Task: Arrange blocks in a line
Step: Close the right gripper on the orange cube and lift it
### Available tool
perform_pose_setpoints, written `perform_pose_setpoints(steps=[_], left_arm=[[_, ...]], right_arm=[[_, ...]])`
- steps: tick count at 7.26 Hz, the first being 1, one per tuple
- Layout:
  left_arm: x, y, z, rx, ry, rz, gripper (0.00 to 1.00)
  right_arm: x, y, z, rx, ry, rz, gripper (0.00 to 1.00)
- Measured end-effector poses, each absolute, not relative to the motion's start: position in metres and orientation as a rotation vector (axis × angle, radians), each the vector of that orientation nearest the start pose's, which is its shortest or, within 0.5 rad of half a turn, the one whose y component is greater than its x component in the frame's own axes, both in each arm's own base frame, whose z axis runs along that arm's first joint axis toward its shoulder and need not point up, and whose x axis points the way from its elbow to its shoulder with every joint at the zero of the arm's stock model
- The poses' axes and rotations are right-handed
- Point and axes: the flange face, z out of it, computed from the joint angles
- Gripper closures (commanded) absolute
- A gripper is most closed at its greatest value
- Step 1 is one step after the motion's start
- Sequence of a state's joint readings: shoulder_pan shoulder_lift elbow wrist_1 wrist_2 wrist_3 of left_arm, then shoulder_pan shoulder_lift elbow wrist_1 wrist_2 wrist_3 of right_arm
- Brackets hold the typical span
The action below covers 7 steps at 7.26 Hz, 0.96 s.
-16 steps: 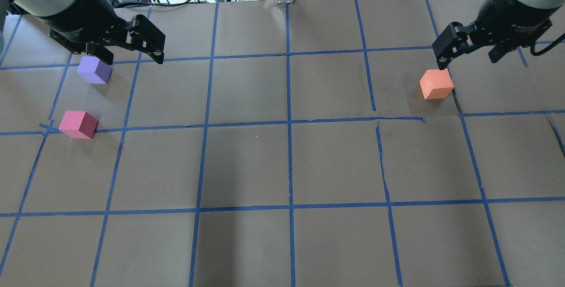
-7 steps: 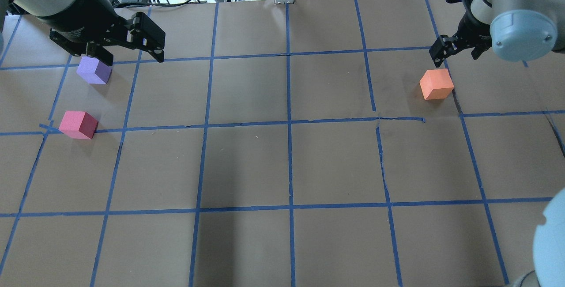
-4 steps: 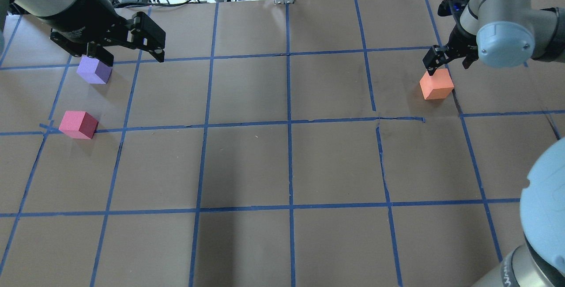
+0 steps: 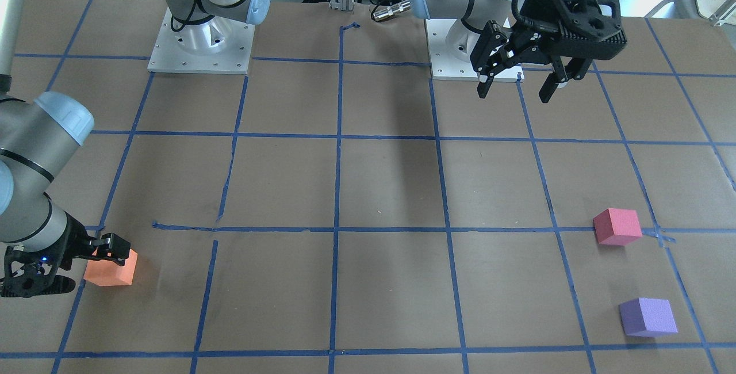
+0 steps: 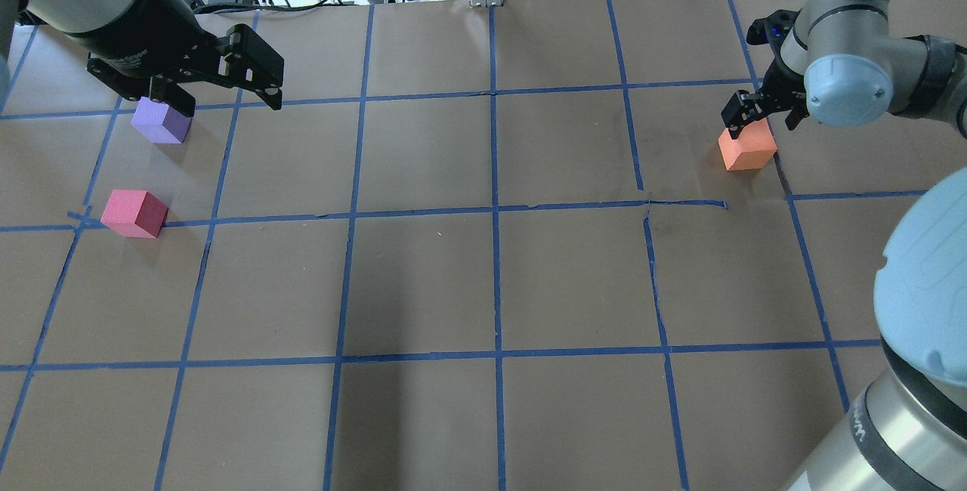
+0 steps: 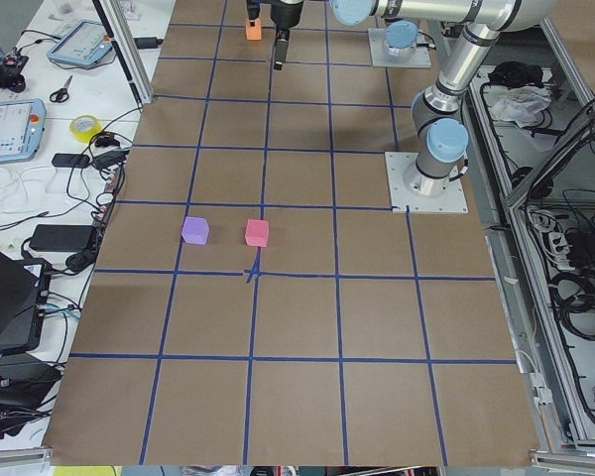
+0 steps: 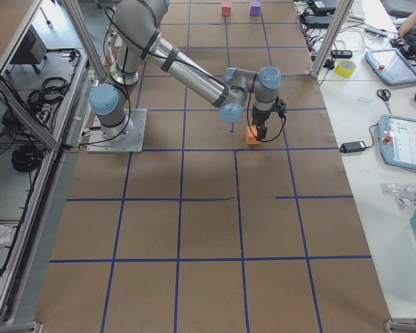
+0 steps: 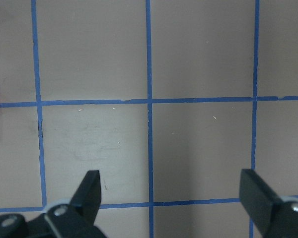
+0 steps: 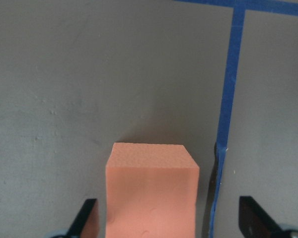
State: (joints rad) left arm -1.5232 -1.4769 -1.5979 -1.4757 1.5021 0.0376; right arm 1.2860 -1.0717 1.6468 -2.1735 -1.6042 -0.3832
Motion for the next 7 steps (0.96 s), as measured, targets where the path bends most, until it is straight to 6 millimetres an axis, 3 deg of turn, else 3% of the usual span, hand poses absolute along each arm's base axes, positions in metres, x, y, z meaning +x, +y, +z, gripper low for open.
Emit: perform_pose_setpoints(steps=[3,5,6,7], left_arm=[[-0.118,-0.473,0.528,-0.004,3.193,-0.257,0.0],[-0.118,-0.476,0.528,-0.001,3.191,-0.276,0.0],[-0.117,-0.478,0.53,0.008,3.188,-0.302,0.0],[-0.117,-0.479,0.531,0.012,3.185,-0.315,0.0]], right_arm=[[-0.051,-0.649,0.214,-0.147,3.139,-0.018,0.02],[-0.051,-0.65,0.204,-0.145,3.134,0.002,0.87],[-0.051,-0.649,0.202,-0.143,3.135,0.013,1.0],[-0.052,-0.648,0.202,-0.14,3.139,0.023,1.0]])
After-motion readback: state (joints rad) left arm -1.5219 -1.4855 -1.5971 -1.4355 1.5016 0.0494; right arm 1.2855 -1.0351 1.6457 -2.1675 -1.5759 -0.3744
